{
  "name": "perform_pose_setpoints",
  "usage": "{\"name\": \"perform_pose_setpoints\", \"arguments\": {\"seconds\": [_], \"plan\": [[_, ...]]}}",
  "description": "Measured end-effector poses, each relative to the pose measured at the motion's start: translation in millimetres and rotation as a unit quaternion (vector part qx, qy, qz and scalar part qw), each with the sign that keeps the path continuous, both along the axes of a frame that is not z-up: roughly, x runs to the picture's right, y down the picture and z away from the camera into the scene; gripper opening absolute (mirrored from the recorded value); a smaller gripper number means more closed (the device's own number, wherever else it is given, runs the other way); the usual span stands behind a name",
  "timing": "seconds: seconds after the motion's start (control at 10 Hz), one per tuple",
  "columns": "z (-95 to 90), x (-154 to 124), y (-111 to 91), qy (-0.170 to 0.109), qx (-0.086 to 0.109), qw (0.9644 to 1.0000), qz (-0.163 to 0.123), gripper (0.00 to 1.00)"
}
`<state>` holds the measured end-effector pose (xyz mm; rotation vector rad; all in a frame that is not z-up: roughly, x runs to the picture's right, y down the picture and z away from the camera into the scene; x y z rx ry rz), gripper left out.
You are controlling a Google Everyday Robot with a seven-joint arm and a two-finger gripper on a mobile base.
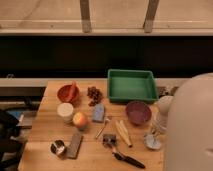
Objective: Place towel in table surface
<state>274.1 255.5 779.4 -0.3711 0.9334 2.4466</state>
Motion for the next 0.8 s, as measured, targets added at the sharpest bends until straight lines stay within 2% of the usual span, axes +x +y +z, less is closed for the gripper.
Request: {"name": "perform_pose_setpoints", "arguments": {"seconds": [0.2,0.3,0.8], "plan": [[8.1,-7.5,11.8,-0.008,-0.017,0.9998,-0.004,0.07],[9.1,-9.8,11.9,-0.010,-0.020,0.9997,-0.005,0.19],[-1.5,-3.3,-2.0,-0.012,0.000,0.9999,0.006,0.68]]}}
